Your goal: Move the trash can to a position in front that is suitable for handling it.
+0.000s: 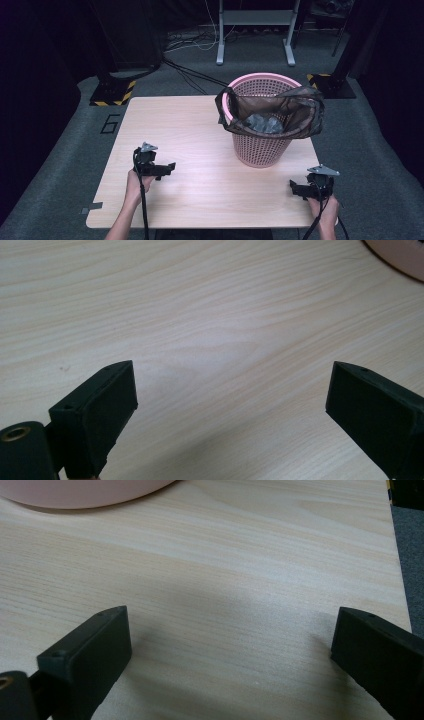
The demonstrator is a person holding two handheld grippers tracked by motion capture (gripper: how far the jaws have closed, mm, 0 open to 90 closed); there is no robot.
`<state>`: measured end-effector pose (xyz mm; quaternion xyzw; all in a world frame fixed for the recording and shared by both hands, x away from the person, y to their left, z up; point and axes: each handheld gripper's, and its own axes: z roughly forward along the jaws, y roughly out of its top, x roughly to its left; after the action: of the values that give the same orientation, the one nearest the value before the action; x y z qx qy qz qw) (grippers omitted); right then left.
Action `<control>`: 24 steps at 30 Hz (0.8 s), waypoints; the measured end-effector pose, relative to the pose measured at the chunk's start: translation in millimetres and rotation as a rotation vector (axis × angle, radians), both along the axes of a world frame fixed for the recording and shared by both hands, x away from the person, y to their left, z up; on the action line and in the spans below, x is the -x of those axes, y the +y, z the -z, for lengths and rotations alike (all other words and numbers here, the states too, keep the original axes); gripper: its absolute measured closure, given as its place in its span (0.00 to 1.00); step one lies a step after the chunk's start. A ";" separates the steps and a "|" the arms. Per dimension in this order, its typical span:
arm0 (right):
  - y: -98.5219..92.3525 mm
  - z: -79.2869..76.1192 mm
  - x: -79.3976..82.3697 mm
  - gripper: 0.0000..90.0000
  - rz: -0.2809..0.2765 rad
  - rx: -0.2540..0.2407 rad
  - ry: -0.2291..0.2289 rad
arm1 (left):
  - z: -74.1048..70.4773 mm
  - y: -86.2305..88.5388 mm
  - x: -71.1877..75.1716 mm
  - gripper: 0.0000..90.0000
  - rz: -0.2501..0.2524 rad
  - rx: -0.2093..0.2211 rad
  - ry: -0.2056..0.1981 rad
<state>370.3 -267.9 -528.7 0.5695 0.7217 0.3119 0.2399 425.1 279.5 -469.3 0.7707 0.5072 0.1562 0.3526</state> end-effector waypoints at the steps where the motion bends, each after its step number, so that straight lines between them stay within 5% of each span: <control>1: -0.1 0.0 0.0 0.02 0.001 0.000 0.000 | -1.5 -1.5 -1.1 0.07 0.005 0.001 0.002; 24: -0.4 -0.1 0.1 0.03 0.006 -0.002 -0.002 | -47.3 -32.8 -29.1 0.09 0.105 -0.015 -0.011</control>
<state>370.2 -268.3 -528.6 0.5715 0.7196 0.3123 0.2409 454.2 246.7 -422.0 0.7981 0.4628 0.1454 0.3573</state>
